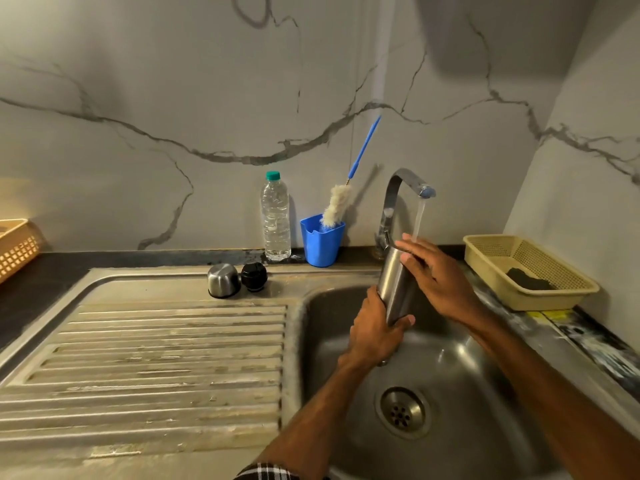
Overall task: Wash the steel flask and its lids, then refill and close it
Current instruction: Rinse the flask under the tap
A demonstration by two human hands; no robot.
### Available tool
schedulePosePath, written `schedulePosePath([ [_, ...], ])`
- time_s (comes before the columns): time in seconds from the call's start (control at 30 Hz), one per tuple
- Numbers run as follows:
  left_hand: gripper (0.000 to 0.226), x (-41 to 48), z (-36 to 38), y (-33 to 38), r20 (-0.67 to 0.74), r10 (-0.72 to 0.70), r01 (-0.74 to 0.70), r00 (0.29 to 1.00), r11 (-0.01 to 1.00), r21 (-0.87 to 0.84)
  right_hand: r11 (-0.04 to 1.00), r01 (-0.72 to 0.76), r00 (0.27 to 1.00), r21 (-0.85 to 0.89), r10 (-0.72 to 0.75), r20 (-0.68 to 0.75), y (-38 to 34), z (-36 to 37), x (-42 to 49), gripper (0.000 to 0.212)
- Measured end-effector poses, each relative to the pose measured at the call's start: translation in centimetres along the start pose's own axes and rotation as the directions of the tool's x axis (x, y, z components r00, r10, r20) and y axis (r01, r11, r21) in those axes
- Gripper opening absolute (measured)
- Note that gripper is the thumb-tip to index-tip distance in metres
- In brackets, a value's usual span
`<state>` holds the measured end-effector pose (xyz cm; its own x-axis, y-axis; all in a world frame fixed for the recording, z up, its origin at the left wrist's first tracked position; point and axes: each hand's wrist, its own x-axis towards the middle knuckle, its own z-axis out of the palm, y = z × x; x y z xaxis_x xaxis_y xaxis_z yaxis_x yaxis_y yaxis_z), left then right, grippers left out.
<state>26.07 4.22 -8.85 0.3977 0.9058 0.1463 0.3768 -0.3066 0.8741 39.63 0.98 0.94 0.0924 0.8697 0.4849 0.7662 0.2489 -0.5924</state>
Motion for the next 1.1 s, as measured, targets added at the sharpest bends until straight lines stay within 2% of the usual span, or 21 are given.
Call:
schedulePosePath([
  [0.1, 0.079, 0.0, 0.2, -0.1, -0.014, 0.008, -0.007, 1.0, 0.997, 0.073, 0.989, 0.049, 0.999, -0.14, -0.05, -0.004, -0.5, -0.8, -0.7, 0.038],
  [0.2, 0.08, -0.1, 0.5, 0.1, -0.003, 0.025, -0.025, 1.0, 0.997, 0.069, 0.977, 0.058, 0.977, -0.204, -0.098, -0.19, -1.3, -1.8, -1.3, 0.03],
  [0.27, 0.078, -0.1, 0.9, 0.2, 0.003, 0.035, -0.036, 0.999, 0.998, 0.043, 0.978, 0.068, 0.965, -0.197, -0.115, -0.237, -1.6, -2.1, -1.3, 0.026],
  [0.37, 0.077, -0.2, 1.2, 0.6, -0.009, 0.048, -0.048, 0.999, 0.999, -0.021, 0.972, 0.059, 0.978, -0.226, -0.101, -0.181, -1.8, -1.7, -0.8, 0.032],
  [0.47, 0.08, -0.2, 1.2, 0.6, 0.0, 0.066, -0.066, 0.998, 0.997, -0.051, 0.98, 0.026, 1.0, -0.198, -0.028, -0.009, -1.7, -1.2, 0.3, 0.045],
  [0.6, 0.079, -0.1, 1.3, 0.5, -0.005, 0.116, -0.116, 0.993, 0.992, -0.052, 0.966, -0.182, 0.979, -0.186, 0.196, 0.062, -1.6, -1.2, 2.2, 0.07],
  [0.67, 0.08, 0.0, 1.4, 0.5, -0.022, 0.117, -0.118, 0.993, 0.99, -0.076, 0.958, -0.264, 0.958, -0.115, 0.274, 0.081, -1.6, -1.2, 2.9, 0.072],
  [0.77, 0.079, 0.0, 1.2, 0.5, -0.05, 0.107, -0.111, 0.993, 0.988, -0.109, 0.967, -0.254, 0.965, -0.014, 0.255, 0.058, -1.4, -0.7, 3.5, 0.069],
  [0.87, 0.074, 0.1, 1.1, 0.3, -0.075, 0.128, -0.135, 0.989, 0.985, -0.111, 0.975, -0.221, 0.975, -0.029, 0.22, -0.026, -1.6, -0.4, 4.0, 0.06],
  [1.0, 0.077, 0.4, 1.2, -0.5, 0.0, 0.098, -0.098, 0.995, 0.994, -0.054, 0.978, -0.205, 0.976, -0.042, 0.202, -0.076, -1.4, -1.2, 5.0, 0.054],
  [1.1, 0.072, 0.6, 1.4, -0.7, 0.038, 0.06, -0.058, 0.997, 0.997, -0.044, 0.984, -0.172, 0.981, -0.041, 0.168, -0.093, -1.0, -1.6, 5.3, 0.052],
])
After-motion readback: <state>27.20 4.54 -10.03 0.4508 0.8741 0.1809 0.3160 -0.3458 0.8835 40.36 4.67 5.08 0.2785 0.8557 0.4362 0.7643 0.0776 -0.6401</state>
